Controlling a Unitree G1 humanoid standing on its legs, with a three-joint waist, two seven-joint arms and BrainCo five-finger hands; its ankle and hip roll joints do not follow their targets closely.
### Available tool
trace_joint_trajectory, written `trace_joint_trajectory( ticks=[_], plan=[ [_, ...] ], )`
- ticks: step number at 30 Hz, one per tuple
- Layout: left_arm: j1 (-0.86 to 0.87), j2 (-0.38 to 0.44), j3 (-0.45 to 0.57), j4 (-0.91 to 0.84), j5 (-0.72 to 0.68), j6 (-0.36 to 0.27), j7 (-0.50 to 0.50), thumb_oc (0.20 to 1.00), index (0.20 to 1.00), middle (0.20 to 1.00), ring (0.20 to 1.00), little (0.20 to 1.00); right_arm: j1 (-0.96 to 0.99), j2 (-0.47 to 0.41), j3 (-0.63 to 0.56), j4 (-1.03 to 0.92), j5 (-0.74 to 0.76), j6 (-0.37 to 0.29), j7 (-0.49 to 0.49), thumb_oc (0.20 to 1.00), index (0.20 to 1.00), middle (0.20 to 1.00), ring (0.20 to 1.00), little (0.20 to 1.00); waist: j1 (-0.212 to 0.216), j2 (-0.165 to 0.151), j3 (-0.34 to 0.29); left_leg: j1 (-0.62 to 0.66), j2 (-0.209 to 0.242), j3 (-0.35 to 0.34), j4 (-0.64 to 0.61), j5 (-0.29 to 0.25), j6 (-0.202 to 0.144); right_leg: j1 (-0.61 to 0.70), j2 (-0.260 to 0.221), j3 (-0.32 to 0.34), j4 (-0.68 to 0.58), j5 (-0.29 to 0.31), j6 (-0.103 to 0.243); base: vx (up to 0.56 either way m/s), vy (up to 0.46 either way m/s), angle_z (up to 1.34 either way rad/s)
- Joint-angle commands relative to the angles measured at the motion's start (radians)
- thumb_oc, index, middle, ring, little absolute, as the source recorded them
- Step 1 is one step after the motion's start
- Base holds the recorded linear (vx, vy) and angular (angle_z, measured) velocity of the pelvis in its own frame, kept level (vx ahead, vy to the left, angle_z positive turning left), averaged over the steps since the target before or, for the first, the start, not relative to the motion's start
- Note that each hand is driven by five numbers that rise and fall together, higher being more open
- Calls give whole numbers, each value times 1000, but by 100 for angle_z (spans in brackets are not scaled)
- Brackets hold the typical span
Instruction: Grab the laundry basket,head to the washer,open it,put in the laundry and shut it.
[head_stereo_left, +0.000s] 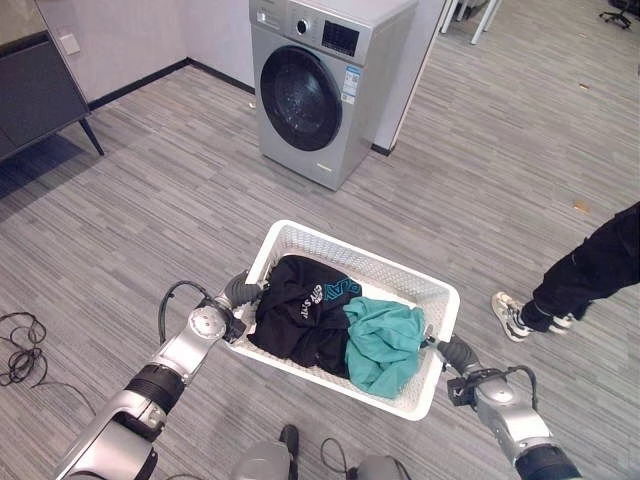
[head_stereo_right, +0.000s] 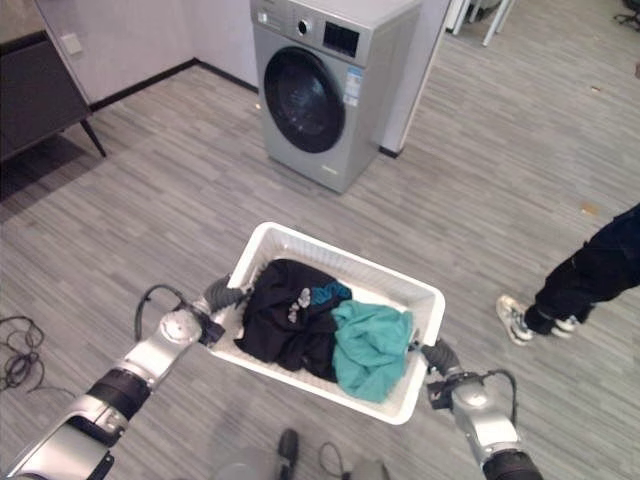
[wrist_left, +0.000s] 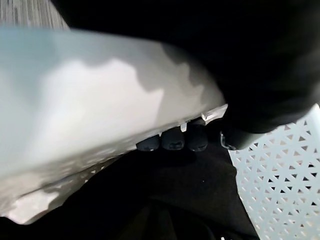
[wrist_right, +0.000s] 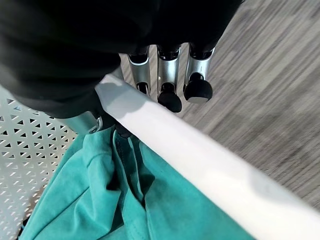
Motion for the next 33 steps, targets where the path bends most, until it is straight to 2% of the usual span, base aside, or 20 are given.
trace_joint_trajectory(
  ticks=[1, 2, 3, 6, 7, 8, 11, 12, 15, 16, 17, 18, 19, 23, 24, 27, 28, 30, 31, 33],
  plan=[
    [-10, -44, 40, -81, -52, -83, -6, 200, 200, 200, 200, 200, -53, -5, -50, -79, 79, -112, 51, 200, 200, 200, 200, 200, -31, 24, -57, -46, 76, -42, 70, -74, -48, 22, 29, -10, -302, 187, 0, 421, -77, 31],
    [-6, -48, 43, -70, -52, -86, -4, 200, 200, 200, 200, 200, -48, -15, -65, -79, 103, -116, 45, 200, 200, 200, 200, 200, -58, 18, -53, -10, 65, -54, 69, -108, -63, -31, 23, 8, -481, 185, 5, 243, -80, 32],
    [-6, -50, 43, -69, -52, -87, -4, 200, 200, 200, 200, 200, -48, -16, -64, -79, 104, -116, 45, 200, 200, 200, 200, 200, -63, 24, -49, -3, 71, -60, 71, -115, -64, -14, 28, 0, -495, 188, 5, 346, -125, 26],
    [-11, -65, 46, -46, -31, -92, 1, 200, 200, 200, 200, 200, -27, -24, -95, -68, 133, -118, 39, 200, 200, 200, 200, 200, -101, 22, -38, 58, 58, -93, 82, -177, -79, -72, 27, 78, -706, 271, 37, 279, -89, 41],
    [-11, -65, 46, -46, -31, -92, 1, 200, 200, 200, 200, 200, -27, -24, -95, -68, 133, -118, 39, 200, 200, 200, 200, 200, -100, 23, -37, 59, 59, -93, 83, -178, -79, -71, 28, 78, -708, 272, 37, 463, -190, 50],
    [-29, -76, 45, -35, -10, -95, 4, 200, 200, 200, 200, 200, -17, -27, -116, -59, 144, -118, 44, 200, 200, 200, 200, 200, -127, 31, -31, 113, 68, -124, 97, -213, -90, -141, 19, 96, -788, 313, 65, 467, -208, 43],
    [-41, -83, 33, -22, 6, -99, 4, 200, 200, 200, 200, 200, -4, -32, -131, -57, 152, -118, 46, 200, 200, 200, 200, 200, -149, 34, -33, 155, 79, -158, 99, -230, -100, -148, 22, 110, -781, 324, 77, 350, -195, 45],
    [-68, -95, 15, -13, 16, -102, 3, 200, 200, 200, 200, 200, 22, -43, -154, -65, 160, -122, 51, 200, 200, 200, 200, 200, -167, 12, -54, 179, 79, -183, 98, -231, -118, -122, 10, 145, -755, 355, 82, 434, -336, 91],
    [-64, -106, 14, -10, 22, -103, 0, 200, 200, 200, 200, 200, 32, -48, -162, -76, 160, -124, 56, 200, 200, 200, 200, 200, -175, 18, -77, 214, 118, -182, 96, -222, -138, -109, 27, 137, -726, 378, 76, 343, -307, 94],
    [-48, -110, 18, -8, 14, -104, -1, 200, 200, 200, 200, 200, 37, -54, -154, -79, 166, -130, 59, 200, 200, 200, 200, 200, -178, 31, -97, 216, 171, -188, 151, -140, -169, -90, 69, 110, -690, 366, 58, 313, -356, 23],
    [-42, -110, 18, -16, 7, -102, -6, 200, 200, 200, 200, 200, 46, -60, -158, -87, 168, -130, 57, 200, 200, 200, 200, 200, -177, 31, -98, 185, 199, -185, 220, -78, -177, -71, 83, 97, -678, 349, 43, 309, -356, 0],
    [-41, -110, 18, -17, 7, -102, -6, 200, 200, 200, 200, 200, 47, -60, -158, -87, 168, -130, 57, 200, 200, 200, 200, 200, -180, 32, -100, 179, 200, -188, 226, -80, -178, -73, 83, 93, -677, 349, 42, 257, -400, -8],
    [-31, -105, 21, -37, -3, -93, -9, 200, 200, 200, 200, 200, 56, -71, -157, -99, 173, -142, 51, 200, 200, 200, 200, 200, -162, 20, -89, 80, 258, -163, 441, 55, -158, -10, 105, 62, -671, 305, -7, 250, -453, 0],
    [-17, -91, 42, -73, -14, -80, -8, 200, 200, 200, 200, 200, 58, -90, -155, -107, 161, -151, 34, 200, 200, 200, 200, 200, -129, -6, -60, -73, 304, -142, 644, 107, -114, 66, 157, 49, -686, 261, -77, 155, -339, -1],
    [-18, -90, 42, -74, -14, -79, -8, 200, 200, 200, 200, 200, 57, -90, -155, -106, 161, -152, 33, 200, 200, 200, 200, 200, -130, -5, -61, -76, 305, -143, 648, 105, -114, 65, 157, 48, -686, 260, -77, 185, -331, -15],
    [-28, -94, 36, -79, -27, -69, -9, 200, 200, 200, 200, 200, 62, -88, -165, -105, 167, -143, 20, 200, 200, 200, 200, 200, -111, -24, -44, -160, 320, -89, 538, 67, -116, 106, 148, 25, -698, 233, -82, 133, -80, 3],
    [-35, -100, 37, -70, -33, -73, -6, 200, 200, 200, 200, 200, 65, -87, -170, -112, 171, -137, 20, 200, 200, 200, 200, 200, -100, -27, -32, -195, 309, -46, 393, 51, -143, 129, 139, 17, -710, 220, -74, 181, 20, 9],
    [-40, -100, 36, -60, -33, -76, -1, 200, 200, 200, 200, 200, 62, -85, -167, -112, 171, -142, 18, 200, 200, 200, 200, 200, -92, -25, -27, -209, 300, -42, 306, 59, -159, 142, 136, 16, -715, 210, -70, 157, 70, -8],
    [-52, -96, 35, -37, -34, -80, 9, 200, 200, 200, 200, 200, 56, -80, -162, -105, 175, -145, 14, 200, 200, 200, 200, 200, -68, -9, -20, -227, 275, -75, 154, 97, -183, 166, 143, 23, -717, 195, -63, 139, 69, -63],
    [-56, -94, 32, -33, -33, -84, 11, 200, 200, 200, 200, 200, 51, -79, -158, -94, 169, -149, 12, 200, 200, 200, 200, 200, -50, -2, -13, -231, 260, -103, 91, 126, -192, 189, 145, 29, -719, 184, -63, 195, 103, -60]
  ],
)
